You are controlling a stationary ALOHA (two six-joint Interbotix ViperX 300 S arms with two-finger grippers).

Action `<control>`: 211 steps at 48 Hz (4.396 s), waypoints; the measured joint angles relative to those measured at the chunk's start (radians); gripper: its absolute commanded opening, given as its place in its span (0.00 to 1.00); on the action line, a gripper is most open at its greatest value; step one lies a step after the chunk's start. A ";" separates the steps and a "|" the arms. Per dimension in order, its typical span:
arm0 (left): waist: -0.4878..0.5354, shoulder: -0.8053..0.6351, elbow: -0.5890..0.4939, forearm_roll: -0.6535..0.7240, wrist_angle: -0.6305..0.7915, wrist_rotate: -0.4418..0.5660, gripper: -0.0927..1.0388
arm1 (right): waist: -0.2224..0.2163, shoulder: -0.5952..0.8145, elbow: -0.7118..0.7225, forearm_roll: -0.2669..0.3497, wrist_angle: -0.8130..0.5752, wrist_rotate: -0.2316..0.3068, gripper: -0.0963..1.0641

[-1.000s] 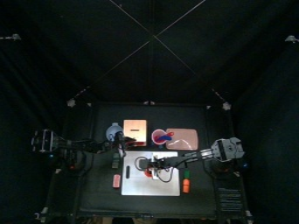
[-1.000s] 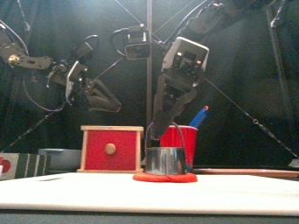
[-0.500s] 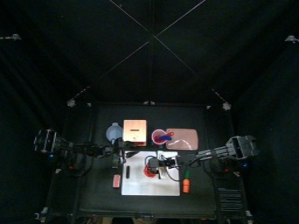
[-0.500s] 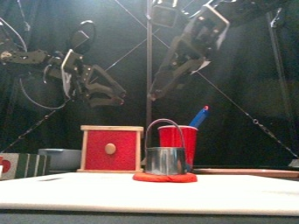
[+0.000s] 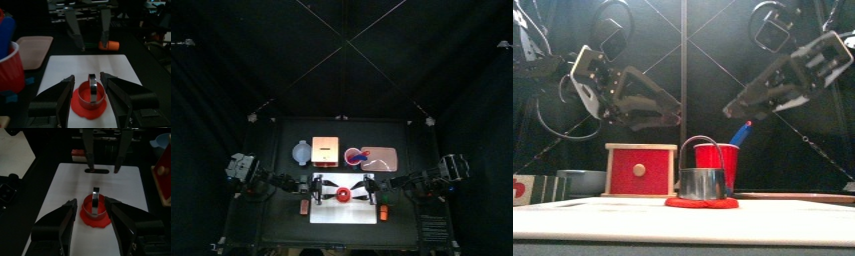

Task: Get the cutter from the drawer then cut the dough then place the extra dough in the bowl
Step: Cut the dough

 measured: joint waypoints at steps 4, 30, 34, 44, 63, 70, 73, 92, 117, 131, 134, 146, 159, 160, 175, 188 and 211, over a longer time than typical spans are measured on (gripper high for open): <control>-0.006 0.044 -0.025 -0.003 -0.003 0.002 0.82 | 0.000 0.067 0.018 0.040 -0.103 -0.048 0.80; -0.006 0.120 -0.069 -0.072 -0.008 0.008 0.80 | 0.092 0.230 -0.003 0.281 -0.345 -0.209 0.80; -0.009 0.121 -0.069 -0.074 -0.006 0.009 0.80 | 0.094 0.238 -0.014 0.288 -0.347 -0.209 0.80; -0.023 0.147 -0.071 -0.074 -0.005 0.008 0.80 | 0.091 0.270 -0.038 0.291 -0.345 -0.210 0.80; -0.026 0.153 -0.075 -0.043 0.002 0.008 0.80 | 0.089 0.325 -0.067 0.302 -0.290 -0.218 0.80; -0.026 0.153 -0.075 -0.034 0.005 0.008 0.79 | 0.091 0.325 -0.075 0.302 -0.284 -0.212 0.80; -0.026 0.152 -0.075 -0.034 0.017 0.008 0.79 | 0.091 0.325 -0.080 0.302 -0.281 -0.209 0.80; -0.025 0.129 -0.078 -0.072 0.098 0.012 0.68 | 0.100 0.307 -0.112 0.302 -0.156 -0.210 0.79; -0.023 0.140 -0.089 -0.072 0.121 0.014 0.62 | 0.095 0.305 -0.121 0.316 -0.130 -0.213 0.54; -0.023 0.141 -0.094 -0.071 0.155 0.009 0.56 | 0.092 0.304 -0.117 0.308 -0.103 -0.212 0.43; -0.028 0.144 -0.095 -0.071 0.158 0.008 0.55 | 0.091 0.304 -0.112 0.308 -0.098 -0.212 0.43; -0.048 0.204 -0.110 -0.109 0.163 -0.025 0.52 | 0.087 0.311 -0.100 0.322 -0.098 -0.212 0.43; -0.089 0.252 -0.114 -0.184 0.161 -0.098 0.52 | 0.087 0.357 -0.124 0.327 -0.098 -0.215 0.43; -0.092 0.253 -0.114 -0.189 0.161 -0.101 0.52 | 0.087 0.359 -0.126 0.327 -0.098 -0.213 0.43; -0.103 0.267 -0.117 -0.215 0.161 -0.106 0.52 | 0.084 0.376 -0.127 0.331 -0.100 -0.204 0.43; -0.104 0.259 -0.120 -0.216 0.163 -0.106 0.52 | 0.086 0.368 -0.129 0.345 -0.100 -0.209 0.43; -0.037 0.150 -0.155 -0.210 0.288 0.080 0.61 | 0.086 0.336 -0.184 0.262 0.040 -0.210 0.48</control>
